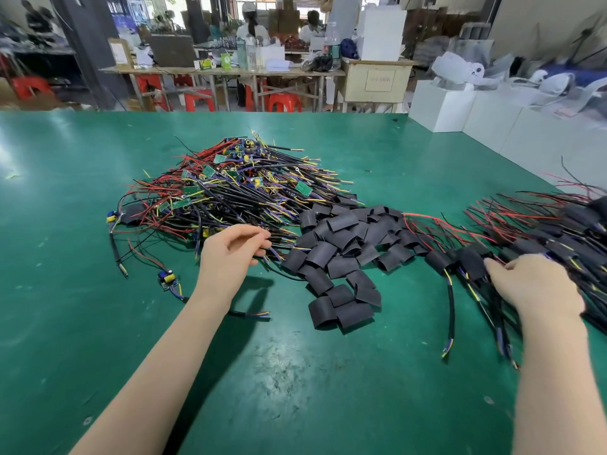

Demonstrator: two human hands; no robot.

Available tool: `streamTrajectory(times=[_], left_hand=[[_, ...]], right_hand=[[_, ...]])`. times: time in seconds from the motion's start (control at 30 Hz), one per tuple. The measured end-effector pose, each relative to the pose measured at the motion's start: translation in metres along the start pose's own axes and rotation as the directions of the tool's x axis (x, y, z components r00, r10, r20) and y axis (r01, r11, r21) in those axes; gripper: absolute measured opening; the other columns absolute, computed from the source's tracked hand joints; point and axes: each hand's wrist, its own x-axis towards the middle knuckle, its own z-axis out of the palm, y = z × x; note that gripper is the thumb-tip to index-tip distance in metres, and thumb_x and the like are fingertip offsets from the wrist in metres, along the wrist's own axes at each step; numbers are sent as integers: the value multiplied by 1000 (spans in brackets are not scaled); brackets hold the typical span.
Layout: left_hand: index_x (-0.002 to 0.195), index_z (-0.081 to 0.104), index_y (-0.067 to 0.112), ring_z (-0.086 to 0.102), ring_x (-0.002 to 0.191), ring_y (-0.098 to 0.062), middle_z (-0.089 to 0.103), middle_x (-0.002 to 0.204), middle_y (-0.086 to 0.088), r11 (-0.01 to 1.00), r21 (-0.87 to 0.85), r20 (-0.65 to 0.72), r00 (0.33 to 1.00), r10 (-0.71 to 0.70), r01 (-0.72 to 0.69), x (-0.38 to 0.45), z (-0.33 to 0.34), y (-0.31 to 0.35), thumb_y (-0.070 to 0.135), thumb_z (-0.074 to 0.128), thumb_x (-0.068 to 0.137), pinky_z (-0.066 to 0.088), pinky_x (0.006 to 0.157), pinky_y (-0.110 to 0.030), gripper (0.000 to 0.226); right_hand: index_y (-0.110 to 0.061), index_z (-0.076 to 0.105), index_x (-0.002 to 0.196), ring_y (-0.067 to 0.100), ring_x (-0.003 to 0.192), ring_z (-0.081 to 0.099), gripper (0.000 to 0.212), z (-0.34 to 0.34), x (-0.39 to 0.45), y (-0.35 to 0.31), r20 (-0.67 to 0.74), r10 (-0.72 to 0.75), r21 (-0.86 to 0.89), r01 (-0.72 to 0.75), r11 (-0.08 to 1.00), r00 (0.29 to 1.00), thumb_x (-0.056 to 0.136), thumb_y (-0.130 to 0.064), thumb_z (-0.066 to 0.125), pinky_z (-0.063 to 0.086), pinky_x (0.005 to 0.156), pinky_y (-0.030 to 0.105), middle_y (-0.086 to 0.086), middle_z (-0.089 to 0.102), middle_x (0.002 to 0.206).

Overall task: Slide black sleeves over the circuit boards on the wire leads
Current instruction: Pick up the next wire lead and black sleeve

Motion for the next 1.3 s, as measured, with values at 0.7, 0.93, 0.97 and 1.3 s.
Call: streamTrajectory(times=[0.7, 0.93, 0.97, 1.3], left_hand=[[91, 70, 10, 59, 81, -23, 68, 89, -10, 719, 676, 37, 982, 187, -162, 21, -31, -16, 1, 66, 80, 48, 84, -32, 15], [81, 63, 2, 63, 85, -34, 70, 77, -16, 318, 879, -326, 935, -143, 355, 21, -89, -7, 33, 65, 86, 46, 73, -36, 31], [78, 63, 2, 65, 76, -28, 69, 60, -11, 356, 860, -323, 930, -174, 366, 21, -89, -8, 32, 65, 86, 48, 71, -33, 32], [91, 65, 30, 52, 89, -7, 55, 94, 9, 586, 732, 439, 898, -17, -347, 21, -70, -3, 16, 75, 77, 42, 79, -29, 22]], right_hand=[[-30, 74, 94, 8, 70, 56, 29, 31, -47, -58, 188, -871, 333, 805, 491, 454, 69, -42, 81, 48, 71, 28, -13, 62, 77], [-22, 76, 92, 7, 64, 62, 28, 33, -49, -61, 286, -854, 348, 783, 515, 435, 66, -28, 86, 39, 58, 9, -7, 65, 83], [-22, 76, 92, 7, 64, 62, 29, 33, -50, -61, 297, -848, 357, 773, 524, 438, 65, -27, 86, 39, 58, 9, -8, 65, 83], [-17, 75, 93, 3, 65, 63, 29, 33, -50, -60, 306, -858, 388, 769, 507, 412, 66, -17, 84, 41, 60, 8, -9, 63, 84]])
